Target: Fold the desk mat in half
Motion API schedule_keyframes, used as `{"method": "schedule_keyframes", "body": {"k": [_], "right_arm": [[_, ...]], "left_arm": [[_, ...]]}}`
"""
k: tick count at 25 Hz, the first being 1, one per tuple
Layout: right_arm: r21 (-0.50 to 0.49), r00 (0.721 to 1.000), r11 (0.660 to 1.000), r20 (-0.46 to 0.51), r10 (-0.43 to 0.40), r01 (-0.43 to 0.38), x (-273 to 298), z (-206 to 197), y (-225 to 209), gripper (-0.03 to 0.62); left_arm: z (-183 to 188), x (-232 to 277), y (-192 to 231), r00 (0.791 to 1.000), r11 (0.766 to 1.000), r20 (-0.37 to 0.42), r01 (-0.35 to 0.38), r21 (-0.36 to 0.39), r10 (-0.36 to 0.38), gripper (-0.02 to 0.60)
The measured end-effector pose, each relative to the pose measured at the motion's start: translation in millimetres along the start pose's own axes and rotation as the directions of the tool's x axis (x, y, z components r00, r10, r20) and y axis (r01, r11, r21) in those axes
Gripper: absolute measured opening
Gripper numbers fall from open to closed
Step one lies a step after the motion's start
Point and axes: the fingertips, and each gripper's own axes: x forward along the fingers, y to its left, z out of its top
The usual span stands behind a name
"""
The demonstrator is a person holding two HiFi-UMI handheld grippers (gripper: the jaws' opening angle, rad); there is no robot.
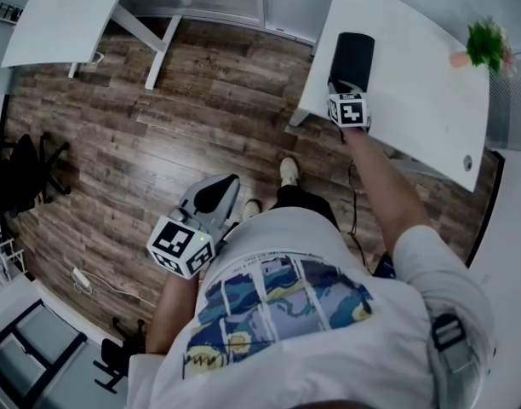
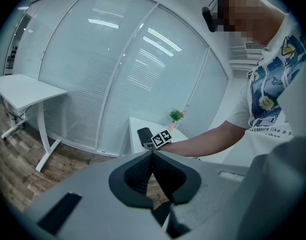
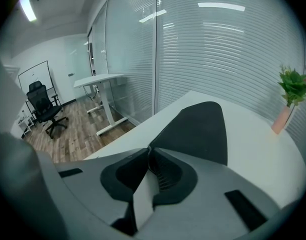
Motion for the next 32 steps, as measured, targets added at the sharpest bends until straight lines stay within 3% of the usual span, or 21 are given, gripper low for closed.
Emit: {"method": "schedule_keyframes", "body": {"k": [14,32], "right_arm": [[0.057,0.999,0.997,0.000,0.047,-0.047,-15.9,-9.3,18.2,0.071],[0.156,0.993,0.982,0.071,0.093,-0.103,-112.5,-38.8,83.6,0.002]], "left_arm": [[0.2,-6.5,-2.2,0.999,0.998,-0.003,0.050,0.024,-0.050,0.003],[-15.7,-34.0,-25.9,0.975,0.972,-0.024,0.221,0.080,-0.220,0.003]]}}
